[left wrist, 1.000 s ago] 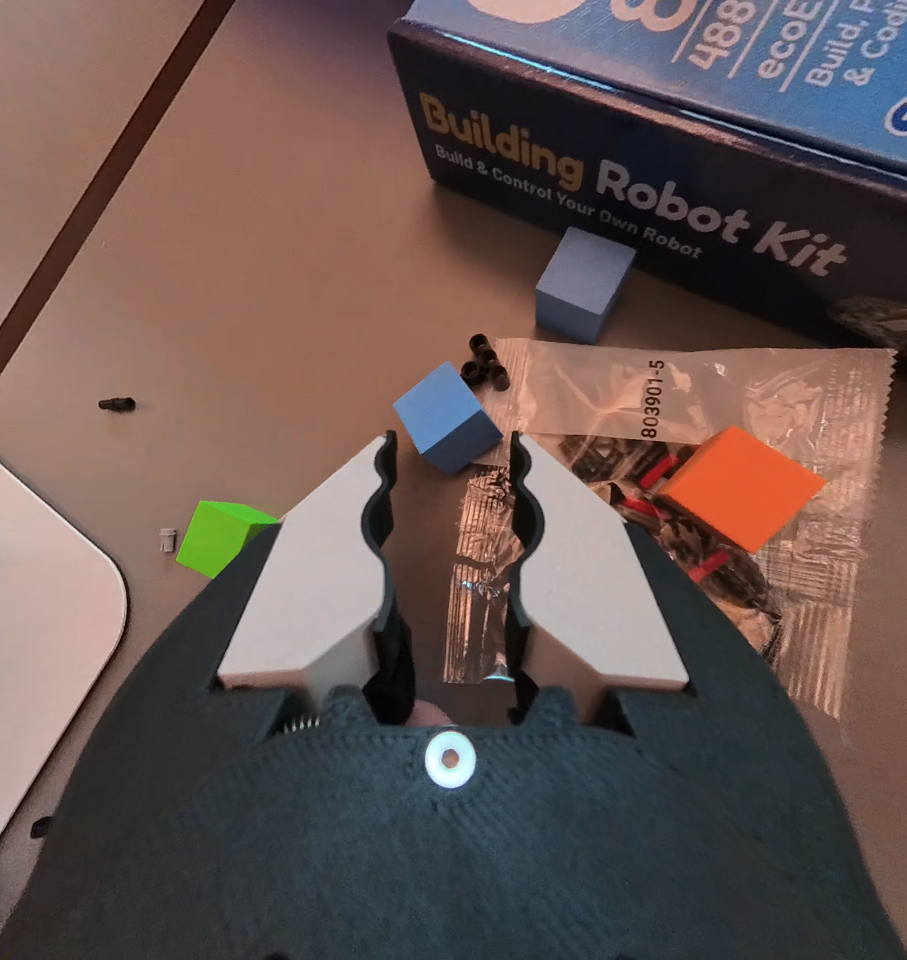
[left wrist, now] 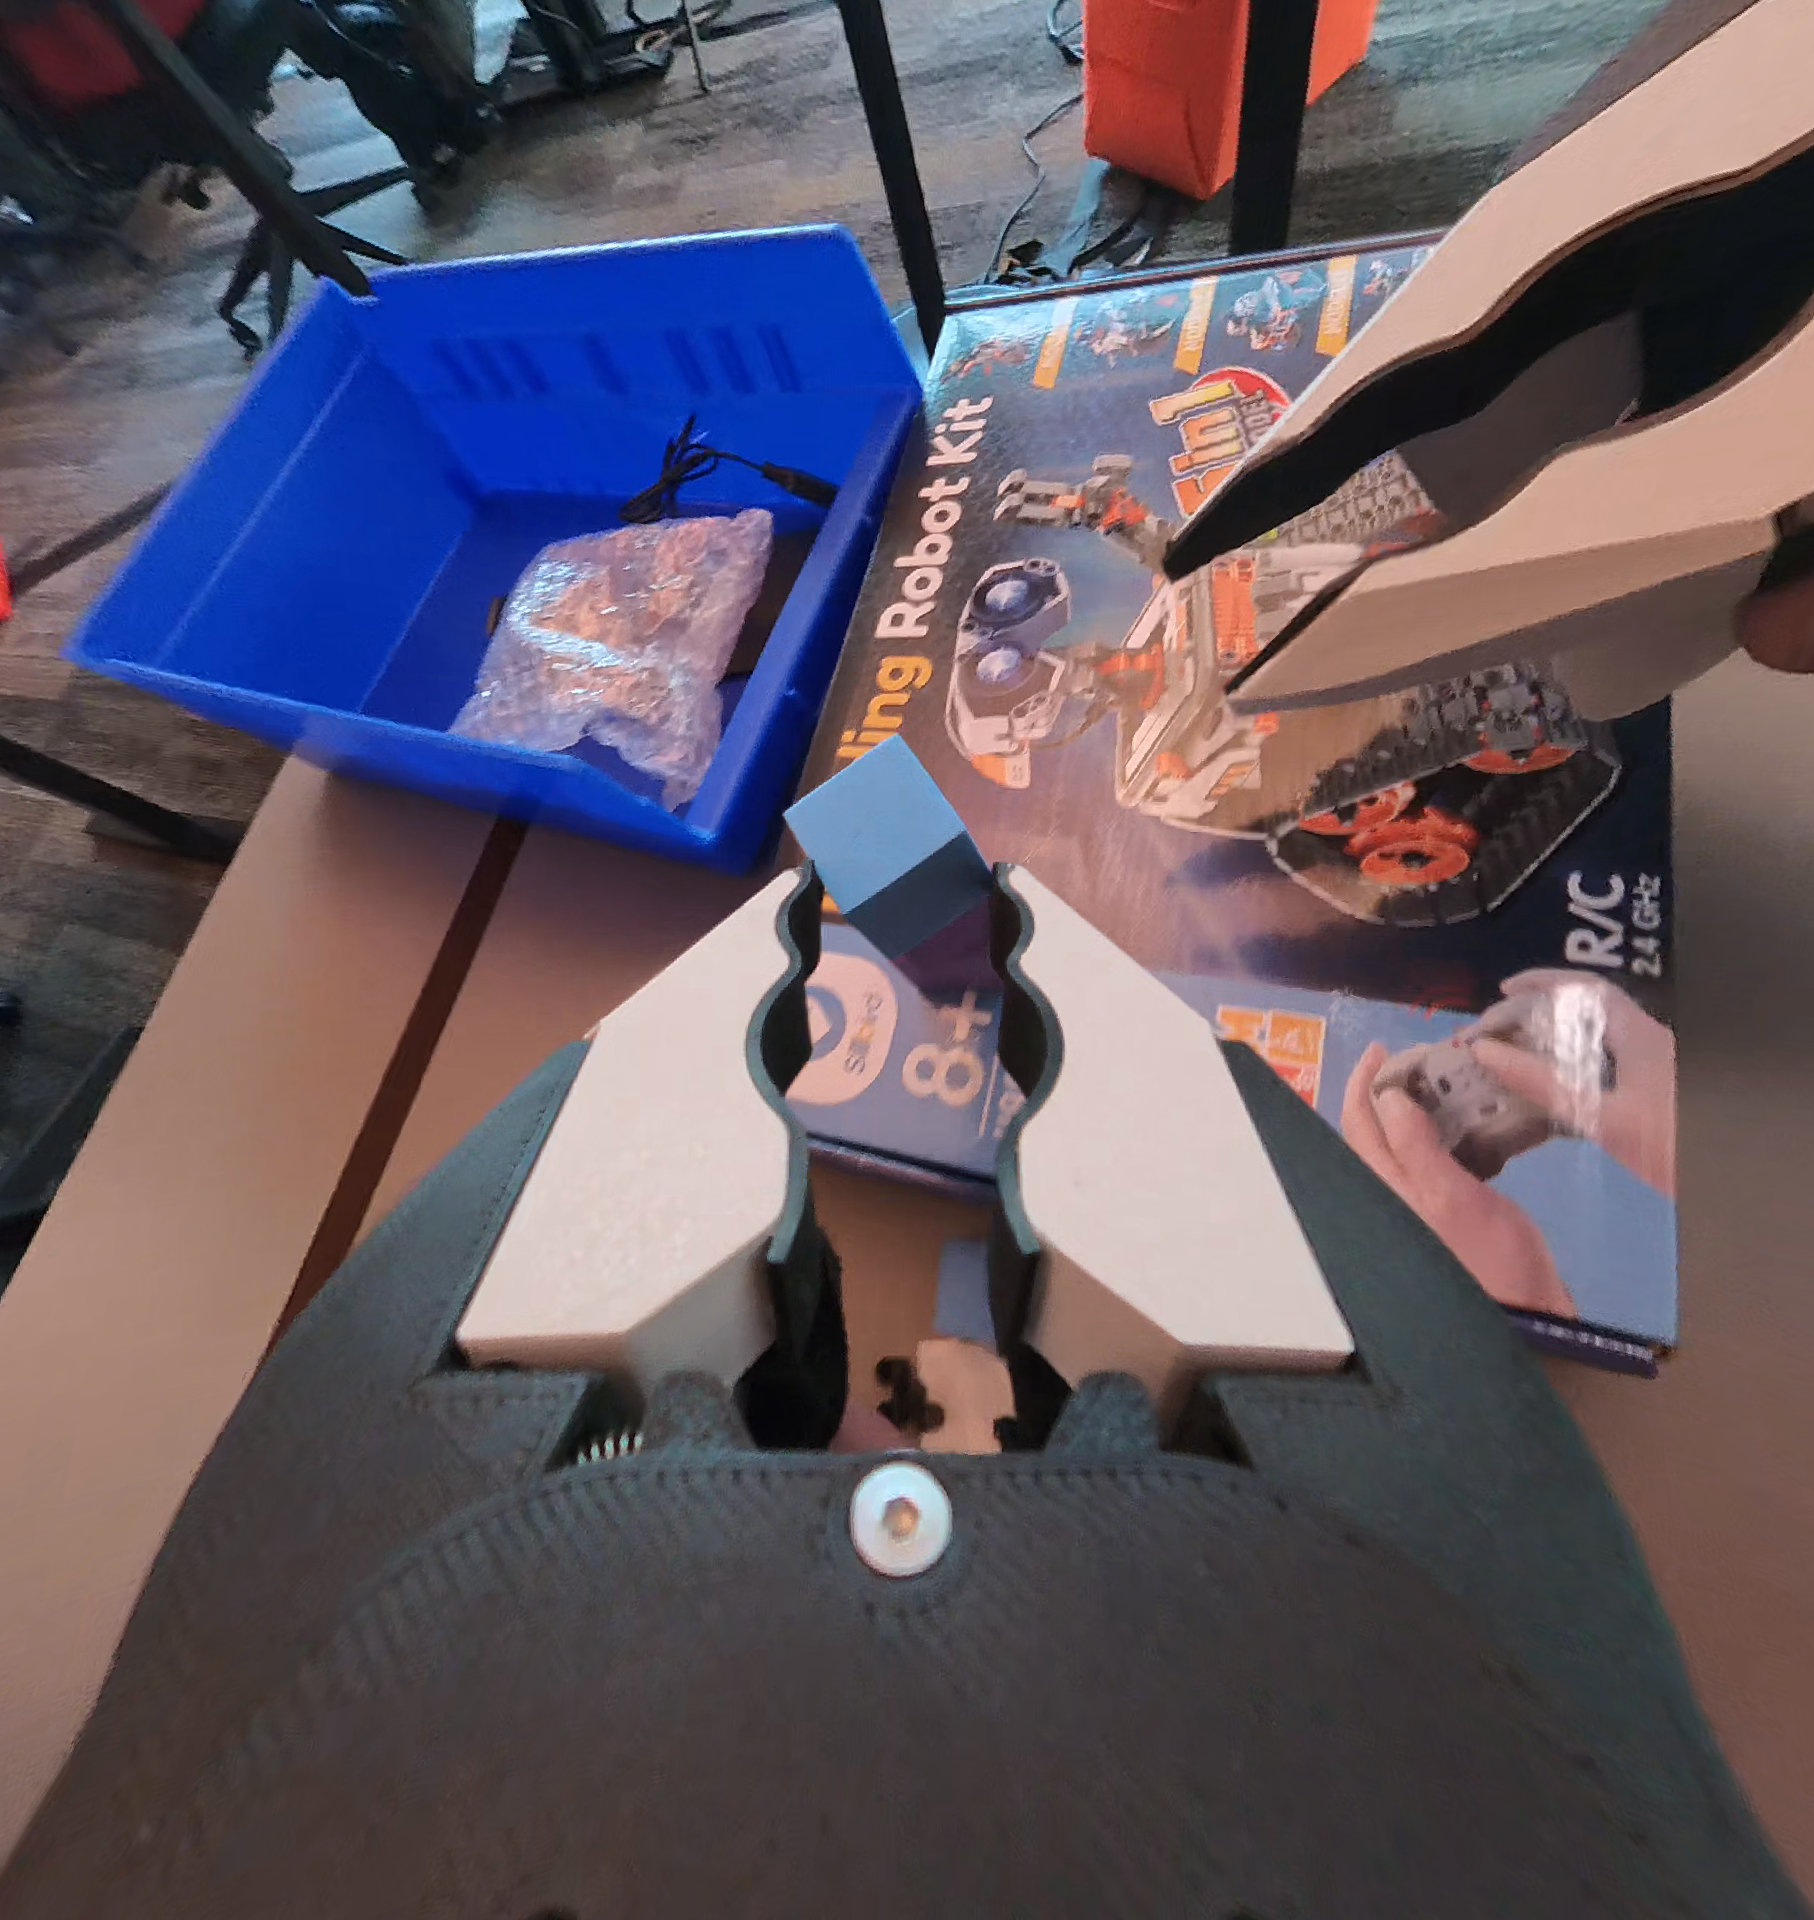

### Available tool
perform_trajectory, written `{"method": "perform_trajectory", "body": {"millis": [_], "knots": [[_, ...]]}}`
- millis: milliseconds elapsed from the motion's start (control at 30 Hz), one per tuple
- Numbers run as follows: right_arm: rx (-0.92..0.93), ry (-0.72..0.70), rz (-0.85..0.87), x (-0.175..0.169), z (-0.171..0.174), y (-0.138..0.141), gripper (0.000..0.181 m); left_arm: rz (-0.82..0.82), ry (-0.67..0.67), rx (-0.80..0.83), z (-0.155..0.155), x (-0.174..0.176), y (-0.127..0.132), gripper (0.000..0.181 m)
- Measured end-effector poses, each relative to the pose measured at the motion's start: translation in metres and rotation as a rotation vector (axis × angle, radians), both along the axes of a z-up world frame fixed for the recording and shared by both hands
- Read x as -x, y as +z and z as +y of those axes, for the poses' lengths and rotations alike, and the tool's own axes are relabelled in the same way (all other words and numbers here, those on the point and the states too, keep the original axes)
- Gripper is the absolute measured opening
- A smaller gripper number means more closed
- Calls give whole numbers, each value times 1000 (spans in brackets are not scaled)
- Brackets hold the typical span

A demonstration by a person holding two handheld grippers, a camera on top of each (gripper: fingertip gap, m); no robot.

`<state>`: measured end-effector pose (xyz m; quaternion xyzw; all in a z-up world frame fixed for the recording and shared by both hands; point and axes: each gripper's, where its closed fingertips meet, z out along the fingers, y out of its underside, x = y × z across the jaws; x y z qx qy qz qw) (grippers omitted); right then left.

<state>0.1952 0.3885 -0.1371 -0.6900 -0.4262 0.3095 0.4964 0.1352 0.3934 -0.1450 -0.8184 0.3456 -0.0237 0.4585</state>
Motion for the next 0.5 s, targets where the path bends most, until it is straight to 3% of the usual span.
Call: {"method": "perform_trajectory", "body": {"millis": [333, 500], "knots": [[-14, 10, 83, -7, 2, 6, 24, -1, 2, 26, 7, -4, -10, 39], [-36, -3, 106, -13, 4, 9, 21, 48, 33, 28, -16, 24, -11, 47]]}}
